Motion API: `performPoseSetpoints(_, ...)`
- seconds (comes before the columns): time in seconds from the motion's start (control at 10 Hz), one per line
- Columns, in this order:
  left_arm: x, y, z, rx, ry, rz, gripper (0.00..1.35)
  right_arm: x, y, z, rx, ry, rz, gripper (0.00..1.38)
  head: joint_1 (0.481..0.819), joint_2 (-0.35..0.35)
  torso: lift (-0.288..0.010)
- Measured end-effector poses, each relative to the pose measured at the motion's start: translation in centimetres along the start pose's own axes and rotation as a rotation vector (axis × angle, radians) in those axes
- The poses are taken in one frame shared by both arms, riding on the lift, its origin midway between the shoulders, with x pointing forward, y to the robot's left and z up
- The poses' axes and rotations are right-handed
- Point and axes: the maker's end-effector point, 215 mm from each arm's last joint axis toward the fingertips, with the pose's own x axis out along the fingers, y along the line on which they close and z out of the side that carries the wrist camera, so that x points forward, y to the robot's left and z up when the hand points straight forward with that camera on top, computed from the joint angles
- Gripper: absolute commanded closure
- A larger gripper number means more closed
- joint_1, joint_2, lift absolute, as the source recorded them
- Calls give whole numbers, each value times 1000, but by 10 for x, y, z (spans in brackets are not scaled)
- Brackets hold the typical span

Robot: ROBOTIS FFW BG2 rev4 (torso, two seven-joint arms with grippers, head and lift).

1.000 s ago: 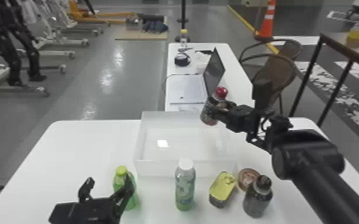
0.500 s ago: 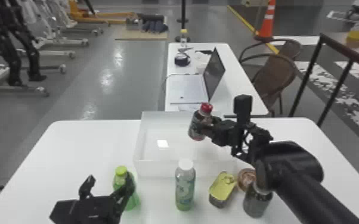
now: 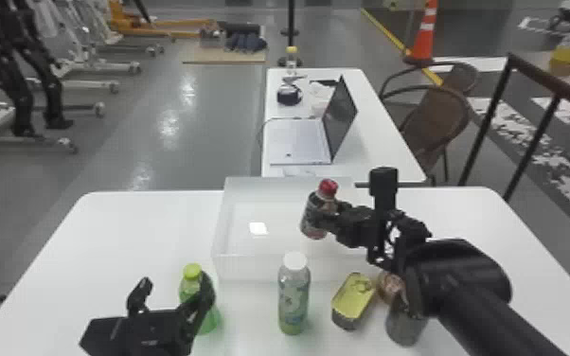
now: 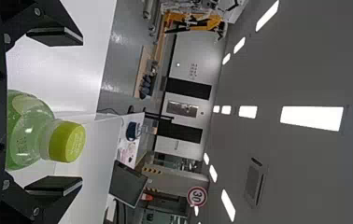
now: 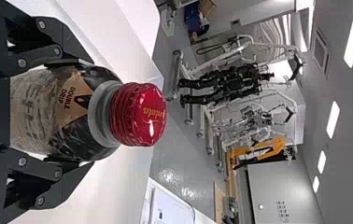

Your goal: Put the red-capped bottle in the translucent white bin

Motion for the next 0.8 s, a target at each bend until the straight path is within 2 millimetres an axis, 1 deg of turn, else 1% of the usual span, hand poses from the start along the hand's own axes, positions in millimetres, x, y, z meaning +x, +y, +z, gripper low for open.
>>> performPoseSetpoints(0.1,0,0,0,0,0,0,233,0,0,0,-1,-1,0,461,549,0,-100)
performPoseSetpoints(0.2,0,0,0,0,0,1,233,0,0,2,-3,-4,0,242,549,0,-100)
performPoseSetpoints(0.3,0,1,0,-1,0,2,233,0,0,4,-6,-9,0,76,549,0,-100)
performPoseSetpoints(0.8,-1,2,-1,0,1,2,233,1,0,7,-10,-16,-2,93,549,0,-100)
